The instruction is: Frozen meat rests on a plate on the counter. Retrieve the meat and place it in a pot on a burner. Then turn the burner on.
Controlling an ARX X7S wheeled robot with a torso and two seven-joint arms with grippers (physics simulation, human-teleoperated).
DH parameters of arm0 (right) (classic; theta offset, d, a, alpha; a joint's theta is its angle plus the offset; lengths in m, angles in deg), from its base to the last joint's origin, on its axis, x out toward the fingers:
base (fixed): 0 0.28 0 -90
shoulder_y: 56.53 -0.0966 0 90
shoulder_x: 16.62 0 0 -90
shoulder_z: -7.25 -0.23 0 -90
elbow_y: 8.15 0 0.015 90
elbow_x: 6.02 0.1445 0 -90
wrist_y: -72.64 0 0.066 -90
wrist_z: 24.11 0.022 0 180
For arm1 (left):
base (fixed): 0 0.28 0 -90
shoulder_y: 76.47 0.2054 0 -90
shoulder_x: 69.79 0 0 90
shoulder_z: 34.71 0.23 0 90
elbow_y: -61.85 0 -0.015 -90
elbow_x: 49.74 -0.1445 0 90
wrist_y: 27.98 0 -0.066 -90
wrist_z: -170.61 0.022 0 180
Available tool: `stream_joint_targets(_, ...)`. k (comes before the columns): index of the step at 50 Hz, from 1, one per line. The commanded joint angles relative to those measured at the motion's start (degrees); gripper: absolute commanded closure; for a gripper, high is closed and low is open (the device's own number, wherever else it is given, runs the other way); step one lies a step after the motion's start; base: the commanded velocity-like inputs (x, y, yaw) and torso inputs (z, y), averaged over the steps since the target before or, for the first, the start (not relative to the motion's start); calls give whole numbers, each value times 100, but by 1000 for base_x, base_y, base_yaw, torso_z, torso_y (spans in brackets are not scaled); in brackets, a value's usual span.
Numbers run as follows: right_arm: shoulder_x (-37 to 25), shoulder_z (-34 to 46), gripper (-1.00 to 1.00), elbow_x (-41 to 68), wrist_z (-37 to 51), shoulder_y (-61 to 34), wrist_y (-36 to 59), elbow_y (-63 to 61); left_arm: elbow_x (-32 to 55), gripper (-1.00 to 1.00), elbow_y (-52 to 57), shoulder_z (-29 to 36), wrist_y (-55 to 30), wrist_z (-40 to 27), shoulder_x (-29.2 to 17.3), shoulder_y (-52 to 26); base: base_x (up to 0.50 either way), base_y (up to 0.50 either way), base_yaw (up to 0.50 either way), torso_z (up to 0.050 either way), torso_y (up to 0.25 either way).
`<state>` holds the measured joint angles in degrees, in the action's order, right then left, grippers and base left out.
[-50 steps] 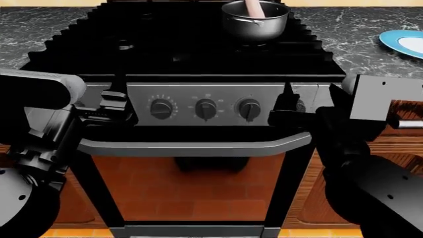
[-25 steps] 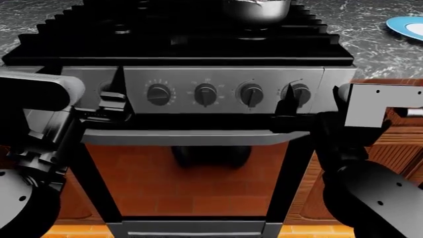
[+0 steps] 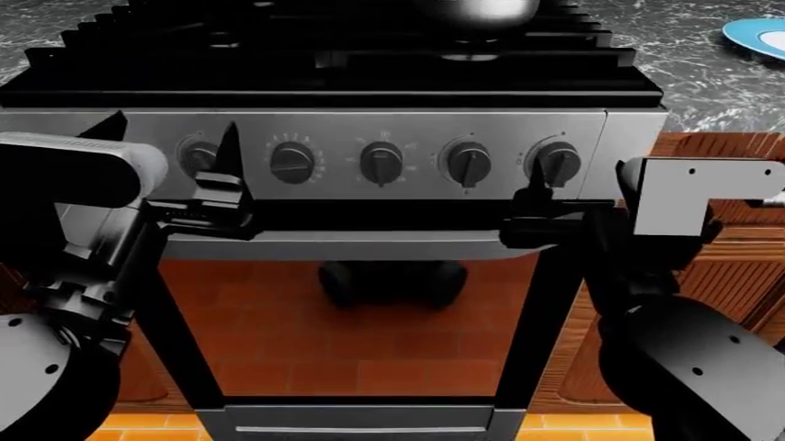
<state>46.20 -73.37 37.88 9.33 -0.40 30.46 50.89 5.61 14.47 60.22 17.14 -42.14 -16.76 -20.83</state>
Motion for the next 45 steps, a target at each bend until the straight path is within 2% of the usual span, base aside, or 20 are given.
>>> stream_joint_targets(1, 23, 56, -100, -66, -88, -38, -109, 180, 25, -100, -104, 55, 30, 40, 58, 22, 0, 0, 0, 0, 0)
stream_joint_targets(12, 71, 105, -100, -268, -320, 17, -465, 669, -426, -100, -487, 299, 297, 347, 143, 79, 0, 0, 0, 0, 0)
stream_joint_targets(34, 255, 210, -100, -314, -680, -176, -730, 1468, -311, -100, -244, 330, 124, 107, 86, 116, 0, 0, 0, 0, 0)
stream_joint_targets(45, 272, 300, -100, -492, -763, -269, -916, 1668, -762, -100, -754, 528, 540, 552, 169, 127, 0, 0, 0, 0, 0)
